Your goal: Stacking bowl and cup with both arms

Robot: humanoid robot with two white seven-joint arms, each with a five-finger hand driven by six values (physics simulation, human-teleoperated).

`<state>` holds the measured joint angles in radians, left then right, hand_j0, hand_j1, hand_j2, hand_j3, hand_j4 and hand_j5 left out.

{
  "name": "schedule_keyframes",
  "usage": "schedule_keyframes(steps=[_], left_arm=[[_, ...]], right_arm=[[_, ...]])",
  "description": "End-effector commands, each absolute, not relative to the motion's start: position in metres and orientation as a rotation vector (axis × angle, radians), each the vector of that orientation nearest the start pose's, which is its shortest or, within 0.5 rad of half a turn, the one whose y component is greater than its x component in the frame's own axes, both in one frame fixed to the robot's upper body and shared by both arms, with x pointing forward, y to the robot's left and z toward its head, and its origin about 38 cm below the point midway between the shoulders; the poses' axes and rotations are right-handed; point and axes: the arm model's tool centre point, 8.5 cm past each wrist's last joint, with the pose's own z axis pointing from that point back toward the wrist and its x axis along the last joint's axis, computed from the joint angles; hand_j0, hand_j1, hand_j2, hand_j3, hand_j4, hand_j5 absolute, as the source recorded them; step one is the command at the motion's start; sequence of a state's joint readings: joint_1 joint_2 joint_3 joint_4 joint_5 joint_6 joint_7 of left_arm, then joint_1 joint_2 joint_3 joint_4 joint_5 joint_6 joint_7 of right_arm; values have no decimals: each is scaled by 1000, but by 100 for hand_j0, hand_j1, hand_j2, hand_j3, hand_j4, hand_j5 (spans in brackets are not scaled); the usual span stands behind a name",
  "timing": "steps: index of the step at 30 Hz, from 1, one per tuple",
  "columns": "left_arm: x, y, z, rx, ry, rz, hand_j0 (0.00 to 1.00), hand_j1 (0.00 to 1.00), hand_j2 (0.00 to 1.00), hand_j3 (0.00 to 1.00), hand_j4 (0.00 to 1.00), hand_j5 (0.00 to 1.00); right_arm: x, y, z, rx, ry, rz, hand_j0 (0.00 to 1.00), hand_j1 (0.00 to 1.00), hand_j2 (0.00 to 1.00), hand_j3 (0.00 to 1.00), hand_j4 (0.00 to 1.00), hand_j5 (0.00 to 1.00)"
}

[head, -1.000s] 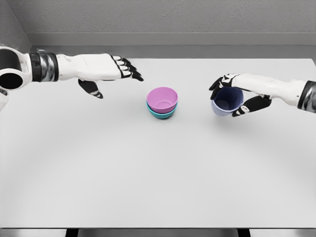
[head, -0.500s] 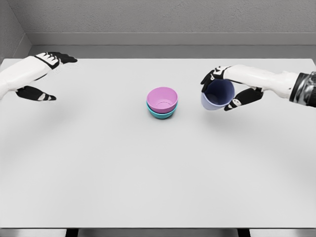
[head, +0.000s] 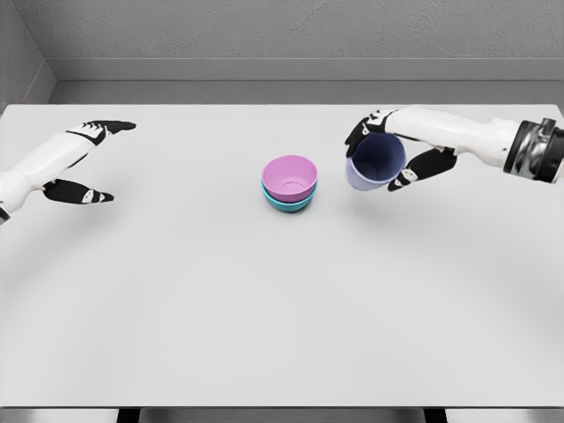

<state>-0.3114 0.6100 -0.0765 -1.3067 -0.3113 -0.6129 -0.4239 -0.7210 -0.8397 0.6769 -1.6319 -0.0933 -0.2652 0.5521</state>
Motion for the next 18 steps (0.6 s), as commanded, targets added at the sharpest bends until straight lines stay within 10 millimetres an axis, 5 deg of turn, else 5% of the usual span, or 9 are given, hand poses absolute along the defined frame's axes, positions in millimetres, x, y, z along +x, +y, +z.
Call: schedule_keyframes(steps=[1,18], left_arm=[[421,382,178,440,-1683,-1357,100,100,100,100,100,100],[417,401,171,463,-1670,-1275,100,100,100,100,100,100]], right_arm=[[430,-256,275,-73,-1607,1701,59,59,59,59,59,59],[444,-220,277,-14,-1657,1710,59,59,59,59,59,59]])
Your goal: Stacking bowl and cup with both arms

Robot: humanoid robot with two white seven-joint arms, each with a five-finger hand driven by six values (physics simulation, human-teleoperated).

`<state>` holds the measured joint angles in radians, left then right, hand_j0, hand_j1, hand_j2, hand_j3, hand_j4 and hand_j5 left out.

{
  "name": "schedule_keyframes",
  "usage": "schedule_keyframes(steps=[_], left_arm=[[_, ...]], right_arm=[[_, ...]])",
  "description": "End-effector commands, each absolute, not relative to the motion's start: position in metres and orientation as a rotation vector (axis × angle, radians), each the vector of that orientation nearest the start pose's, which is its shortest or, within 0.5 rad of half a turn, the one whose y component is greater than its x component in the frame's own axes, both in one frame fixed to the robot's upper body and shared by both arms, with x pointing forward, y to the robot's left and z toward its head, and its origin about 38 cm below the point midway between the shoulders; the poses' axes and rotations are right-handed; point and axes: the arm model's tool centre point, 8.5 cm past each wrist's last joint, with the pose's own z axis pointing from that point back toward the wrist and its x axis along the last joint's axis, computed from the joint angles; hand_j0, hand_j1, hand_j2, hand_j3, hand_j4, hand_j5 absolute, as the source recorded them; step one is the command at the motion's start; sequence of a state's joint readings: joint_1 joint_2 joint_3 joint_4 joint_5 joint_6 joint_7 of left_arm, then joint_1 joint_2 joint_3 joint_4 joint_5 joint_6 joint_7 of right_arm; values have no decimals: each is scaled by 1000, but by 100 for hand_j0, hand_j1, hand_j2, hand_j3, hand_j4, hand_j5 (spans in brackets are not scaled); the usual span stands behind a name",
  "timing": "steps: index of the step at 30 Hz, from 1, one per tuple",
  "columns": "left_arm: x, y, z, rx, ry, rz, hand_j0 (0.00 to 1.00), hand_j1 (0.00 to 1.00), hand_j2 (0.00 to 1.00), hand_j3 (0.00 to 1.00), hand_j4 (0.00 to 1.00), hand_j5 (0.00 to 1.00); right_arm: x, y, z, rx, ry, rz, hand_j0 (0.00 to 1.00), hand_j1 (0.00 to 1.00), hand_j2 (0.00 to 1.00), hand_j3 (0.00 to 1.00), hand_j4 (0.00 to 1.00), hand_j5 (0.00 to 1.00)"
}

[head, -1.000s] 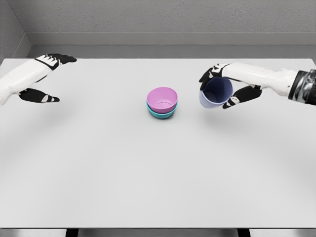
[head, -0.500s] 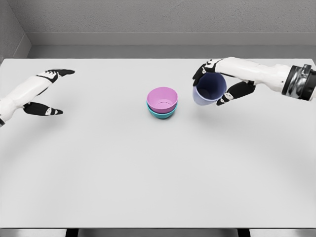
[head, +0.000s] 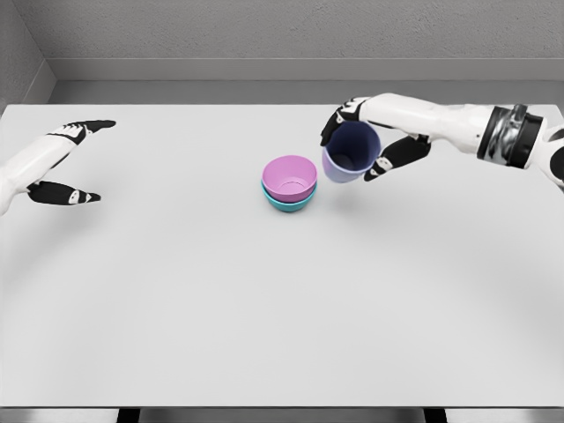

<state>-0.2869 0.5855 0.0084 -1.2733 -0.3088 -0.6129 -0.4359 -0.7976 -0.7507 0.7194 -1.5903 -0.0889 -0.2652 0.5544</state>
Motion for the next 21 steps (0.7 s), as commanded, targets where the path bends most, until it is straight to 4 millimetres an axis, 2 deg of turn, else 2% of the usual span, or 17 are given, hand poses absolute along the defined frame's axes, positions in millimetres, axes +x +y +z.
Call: schedule_keyframes(steps=[1,21], left_arm=[[417,401,171,462,-1670,-1276,100,100,100,100,100,100],[417,398,167,451,-1674,-1266,100,100,100,100,100,100]], right_arm=[[445,-217,277,-9,-1657,1718,59,59,59,59,59,59],[453,-181,283,28,-1705,1744,59,59,59,59,59,59]])
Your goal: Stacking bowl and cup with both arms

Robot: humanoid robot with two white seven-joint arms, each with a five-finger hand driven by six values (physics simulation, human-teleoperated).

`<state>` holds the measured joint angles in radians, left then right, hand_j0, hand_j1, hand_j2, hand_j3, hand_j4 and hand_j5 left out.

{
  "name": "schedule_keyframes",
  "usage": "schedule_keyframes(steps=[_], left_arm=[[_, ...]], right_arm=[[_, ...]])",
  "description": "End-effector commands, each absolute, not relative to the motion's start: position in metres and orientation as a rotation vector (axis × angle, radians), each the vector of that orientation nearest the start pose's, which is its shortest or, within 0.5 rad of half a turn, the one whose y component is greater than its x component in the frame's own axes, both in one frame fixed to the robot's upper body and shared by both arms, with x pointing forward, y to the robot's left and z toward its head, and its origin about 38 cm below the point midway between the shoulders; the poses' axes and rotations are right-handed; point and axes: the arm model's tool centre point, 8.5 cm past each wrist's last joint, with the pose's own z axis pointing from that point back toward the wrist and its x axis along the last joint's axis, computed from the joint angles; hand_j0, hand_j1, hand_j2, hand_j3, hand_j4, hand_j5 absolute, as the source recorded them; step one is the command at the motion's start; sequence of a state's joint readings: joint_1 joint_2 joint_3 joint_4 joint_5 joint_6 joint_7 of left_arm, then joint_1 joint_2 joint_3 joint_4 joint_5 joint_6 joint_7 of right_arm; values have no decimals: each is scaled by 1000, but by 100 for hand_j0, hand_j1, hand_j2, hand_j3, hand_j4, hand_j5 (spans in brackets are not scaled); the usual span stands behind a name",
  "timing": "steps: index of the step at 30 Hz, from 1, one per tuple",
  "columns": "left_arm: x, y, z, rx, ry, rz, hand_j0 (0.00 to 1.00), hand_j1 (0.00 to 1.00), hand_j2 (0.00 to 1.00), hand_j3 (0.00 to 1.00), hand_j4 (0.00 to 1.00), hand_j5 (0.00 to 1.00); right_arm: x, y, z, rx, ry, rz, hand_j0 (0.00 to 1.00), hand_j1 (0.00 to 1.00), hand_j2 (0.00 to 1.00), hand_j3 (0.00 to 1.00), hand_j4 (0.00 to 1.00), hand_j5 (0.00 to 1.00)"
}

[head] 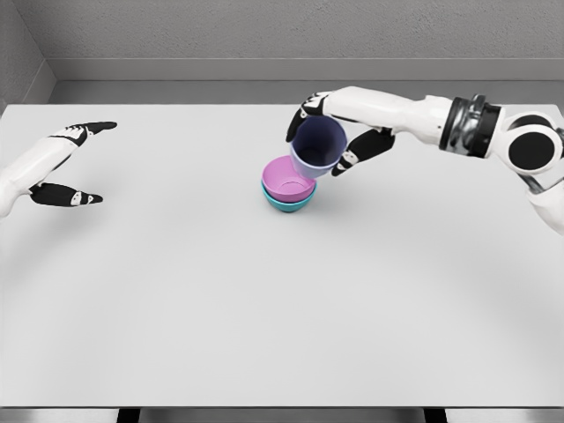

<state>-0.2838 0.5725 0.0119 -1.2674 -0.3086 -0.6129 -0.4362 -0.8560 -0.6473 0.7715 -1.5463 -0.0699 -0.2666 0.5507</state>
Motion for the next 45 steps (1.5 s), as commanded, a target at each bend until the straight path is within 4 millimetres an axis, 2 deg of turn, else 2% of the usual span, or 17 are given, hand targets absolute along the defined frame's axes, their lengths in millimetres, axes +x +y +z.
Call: schedule_keyframes(steps=[1,13,26,29,31,42,45], left_arm=[[417,398,167,451,-1674,-1266,100,100,100,100,100,100],[417,397,167,450,-1677,-1266,100,100,100,100,100,100],[417,396,166,447,-1677,-1266,100,100,100,100,100,100],[417,396,166,447,-1677,-1266,100,100,100,100,100,100],[417,395,167,446,-1682,-1262,100,100,100,100,100,100],[417,393,166,440,-1680,-1269,100,100,100,100,100,100],[417,393,166,440,-1680,-1269,100,100,100,100,100,100]], right_arm=[[453,-178,283,34,-1711,1745,59,59,59,59,59,59],[463,-154,273,45,-1701,1767,59,59,59,59,59,59],[472,-150,261,35,-1667,1757,60,60,60,60,60,60],[473,-150,258,32,-1657,1763,64,64,64,64,64,64],[473,-150,258,30,-1656,1759,77,77,77,77,77,77],[473,-150,259,32,-1660,1761,77,77,77,77,77,77],[473,-149,259,32,-1660,1758,91,91,91,91,91,91]])
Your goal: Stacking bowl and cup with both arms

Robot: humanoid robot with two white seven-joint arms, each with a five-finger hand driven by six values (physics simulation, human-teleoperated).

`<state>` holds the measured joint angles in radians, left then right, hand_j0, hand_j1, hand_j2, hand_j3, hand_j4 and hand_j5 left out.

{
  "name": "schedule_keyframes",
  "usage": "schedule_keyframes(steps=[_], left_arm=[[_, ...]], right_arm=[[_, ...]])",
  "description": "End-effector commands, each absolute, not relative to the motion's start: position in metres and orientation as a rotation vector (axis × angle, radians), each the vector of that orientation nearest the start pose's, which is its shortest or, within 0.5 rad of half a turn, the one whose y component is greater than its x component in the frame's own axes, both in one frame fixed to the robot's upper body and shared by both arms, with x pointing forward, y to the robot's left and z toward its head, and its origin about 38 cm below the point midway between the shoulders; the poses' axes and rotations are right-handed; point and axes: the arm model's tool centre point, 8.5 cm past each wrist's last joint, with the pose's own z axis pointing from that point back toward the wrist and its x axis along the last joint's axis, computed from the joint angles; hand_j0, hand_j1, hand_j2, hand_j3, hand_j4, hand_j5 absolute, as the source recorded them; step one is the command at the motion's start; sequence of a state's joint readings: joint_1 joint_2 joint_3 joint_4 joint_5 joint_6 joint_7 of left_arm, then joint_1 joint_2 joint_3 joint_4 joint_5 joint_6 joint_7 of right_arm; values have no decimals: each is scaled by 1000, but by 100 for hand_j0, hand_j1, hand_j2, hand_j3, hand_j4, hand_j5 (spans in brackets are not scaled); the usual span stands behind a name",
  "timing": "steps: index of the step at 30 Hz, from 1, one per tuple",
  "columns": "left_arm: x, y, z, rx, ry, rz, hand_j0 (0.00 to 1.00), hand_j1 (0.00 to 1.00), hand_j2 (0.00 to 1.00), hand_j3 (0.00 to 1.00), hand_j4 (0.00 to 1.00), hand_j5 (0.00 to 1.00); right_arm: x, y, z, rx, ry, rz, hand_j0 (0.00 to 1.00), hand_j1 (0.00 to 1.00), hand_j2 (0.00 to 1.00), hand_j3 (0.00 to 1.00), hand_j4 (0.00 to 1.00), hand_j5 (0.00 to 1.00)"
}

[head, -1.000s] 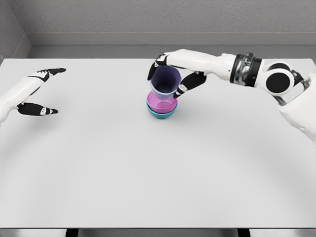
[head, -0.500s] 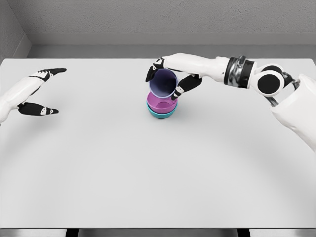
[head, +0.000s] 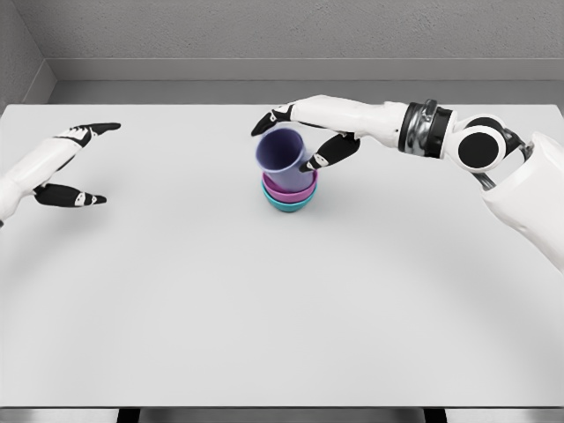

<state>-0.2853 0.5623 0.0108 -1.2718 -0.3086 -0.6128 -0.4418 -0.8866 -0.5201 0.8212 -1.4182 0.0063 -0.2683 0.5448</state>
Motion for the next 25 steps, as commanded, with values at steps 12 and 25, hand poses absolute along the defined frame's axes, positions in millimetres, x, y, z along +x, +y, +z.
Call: schedule_keyframes(steps=[12,25], left_arm=[[417,392,167,439,-1685,-1271,100,100,100,100,100,100],[417,392,165,437,-1690,-1250,100,100,100,100,100,100]], right_arm=[[476,-197,271,-60,-1636,1780,100,100,100,100,100,100],[467,-344,261,-237,-1508,1818,100,100,100,100,100,100]])
